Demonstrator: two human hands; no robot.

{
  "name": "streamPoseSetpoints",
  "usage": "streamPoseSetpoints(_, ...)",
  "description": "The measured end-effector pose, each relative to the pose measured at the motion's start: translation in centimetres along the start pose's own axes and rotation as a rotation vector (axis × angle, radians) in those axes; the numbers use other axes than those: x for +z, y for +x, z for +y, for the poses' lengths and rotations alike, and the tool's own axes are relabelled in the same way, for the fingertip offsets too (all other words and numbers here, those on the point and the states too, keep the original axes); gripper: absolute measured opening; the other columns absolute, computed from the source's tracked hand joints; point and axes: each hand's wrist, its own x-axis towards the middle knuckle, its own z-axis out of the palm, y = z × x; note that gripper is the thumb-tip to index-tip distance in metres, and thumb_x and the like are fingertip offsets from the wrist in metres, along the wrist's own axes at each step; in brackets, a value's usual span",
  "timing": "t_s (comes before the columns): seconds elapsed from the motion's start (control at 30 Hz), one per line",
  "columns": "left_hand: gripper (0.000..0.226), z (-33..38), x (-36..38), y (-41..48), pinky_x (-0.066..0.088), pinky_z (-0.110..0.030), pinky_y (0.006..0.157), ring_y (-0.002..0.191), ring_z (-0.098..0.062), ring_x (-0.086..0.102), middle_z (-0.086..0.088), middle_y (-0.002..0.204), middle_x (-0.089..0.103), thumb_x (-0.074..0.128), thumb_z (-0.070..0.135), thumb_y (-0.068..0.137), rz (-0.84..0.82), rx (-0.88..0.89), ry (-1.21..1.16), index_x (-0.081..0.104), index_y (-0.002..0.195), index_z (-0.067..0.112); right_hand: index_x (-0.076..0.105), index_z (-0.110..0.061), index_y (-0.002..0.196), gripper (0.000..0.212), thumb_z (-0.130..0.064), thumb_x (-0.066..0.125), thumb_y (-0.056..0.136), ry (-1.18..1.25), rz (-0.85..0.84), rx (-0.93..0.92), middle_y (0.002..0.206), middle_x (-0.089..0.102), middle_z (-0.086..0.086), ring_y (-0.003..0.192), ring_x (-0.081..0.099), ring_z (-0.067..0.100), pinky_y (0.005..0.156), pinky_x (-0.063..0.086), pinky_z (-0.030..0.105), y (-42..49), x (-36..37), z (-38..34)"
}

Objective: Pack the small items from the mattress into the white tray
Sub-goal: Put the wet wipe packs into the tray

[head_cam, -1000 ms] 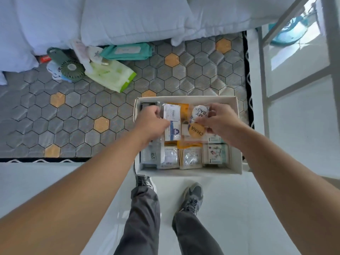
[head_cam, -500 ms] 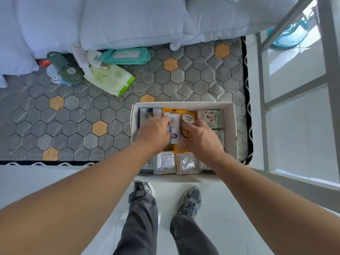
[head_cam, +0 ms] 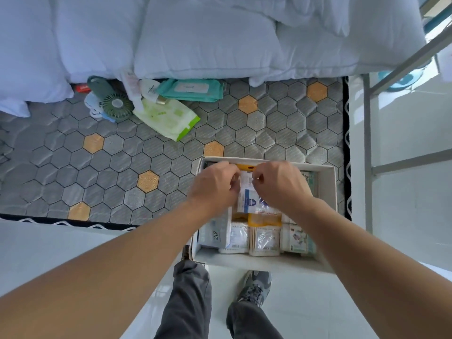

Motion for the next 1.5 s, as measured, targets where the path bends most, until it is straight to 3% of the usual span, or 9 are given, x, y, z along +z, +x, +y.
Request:
streamPoseSetpoints(0.2,0.01,-5.8,-5.8,2.4,0.047,-0.023,0.062,0.07,-0.013,0.059,0.007,0.078,0.064,0.064,0.018,0.094,0.295,-0.311,-0.181,0.072,0.095,0.012,0.072,-0.014,0.077,0.02,-0.013,0.058,0.091,0.146,0.158,-0.12,0.069,0.069,-0.003,0.059,0.066,0.015,0.052,0.06,0.035,3.4,-0.7,-4.6)
streamPoseSetpoints(0.4,0.025,-13.4,-8.5,3.1,0.048,-0.033,0.092,0.111,-0.024,0.06,-0.003,0.118,0.065,0.064,0.028,0.093,-0.235,-0.649,-0.224,0.069,0.114,0.017,0.076,-0.012,0.089,0.012,-0.016,0.064,0.09,0.188,0.152,-0.169,0.084,0.07,0.002,0.073,0.065,0.021,0.063,0.059,0.037,6.1,0.5,-8.8)
streamPoseSetpoints(0.47,0.017,-14.9,-9.3,2.9,0.048,-0.032,0.088,0.101,-0.023,0.06,-0.003,0.108,0.064,0.066,0.025,0.091,-0.296,-0.652,-0.247,0.068,0.106,0.019,0.076,-0.011,0.096,0.014,-0.017,0.065,0.09,0.165,0.092,-0.166,0.094,0.071,0.004,0.082,0.066,0.023,0.067,0.056,0.034,7.1,1.2,-10.2)
streamPoseSetpoints(0.6,0.027,-18.3,-10.3,3.6,0.051,-0.032,0.086,0.098,-0.019,0.062,-0.001,0.112,0.066,0.065,0.027,0.093,-0.072,-0.721,-0.292,0.067,0.117,0.016,0.072,-0.012,0.117,0.028,-0.017,0.065,0.09,0.131,-0.026,-0.169,0.118,0.069,0.005,0.107,0.064,0.026,0.088,0.051,0.036,9.4,2.5,-13.1)
streamPoseSetpoints(0.7,0.029,-21.2,-11.0,4.8,0.042,-0.018,0.069,0.087,-0.013,0.059,0.001,0.112,0.065,0.061,0.026,0.095,0.084,-0.78,-0.241,0.065,0.12,0.014,0.066,-0.012,0.126,0.036,-0.016,0.063,0.09,0.109,-0.043,-0.171,0.124,0.066,0.005,0.107,0.064,0.027,0.082,0.049,0.033,11.9,3.5,-15.6)
streamPoseSetpoints(0.93,0.037,-24.6,-12.3,10.6,0.044,-0.023,0.08,0.097,-0.016,0.064,0.002,0.107,0.068,0.068,0.032,0.091,0.324,-0.621,-0.265,0.065,0.121,0.012,0.044,-0.016,0.145,0.053,-0.008,0.057,0.094,0.104,-0.001,-0.154,0.151,0.043,-0.001,0.117,0.059,0.029,0.081,0.043,0.036,20.9,4.6,-21.8)
streamPoseSetpoints(1.13,0.043,-25.6,-11.5,15.8,0.056,-0.038,0.085,0.092,-0.02,0.067,0.001,0.097,0.071,0.077,0.045,0.08,0.34,-0.712,-0.368,0.068,0.108,0.013,0.037,-0.018,0.148,0.066,-0.002,0.058,0.087,-0.022,-0.016,-0.096,0.152,0.04,0.001,0.122,0.058,0.033,0.091,0.048,0.043,27.1,5.0,-23.8)
streamPoseSetpoints(1.3,0.033,-25.7,-11.6,16.1,0.061,-0.043,0.077,0.083,-0.02,0.068,0.0,0.088,0.071,0.073,0.039,0.078,0.307,-0.769,-0.498,0.068,0.098,0.013,0.04,-0.023,0.145,0.06,-0.022,0.067,0.091,-0.087,-0.064,-0.002,0.13,0.058,0.008,0.117,0.06,0.035,0.08,0.047,0.041,28.7,4.8,-23.9)
streamPoseSetpoints(1.5,0.009,-25.3,-13.0,14.5,0.056,-0.041,0.074,0.075,-0.016,0.063,-0.002,0.085,0.072,0.072,0.031,0.087,0.254,-0.769,-0.694,0.07,0.089,0.023,0.053,-0.021,0.088,0.011,-0.03,0.059,0.088,0.092,-0.034,-0.009,0.082,0.057,0.002,0.081,0.057,0.029,0.064,0.038,0.033,27.5,4.2,-22.9)
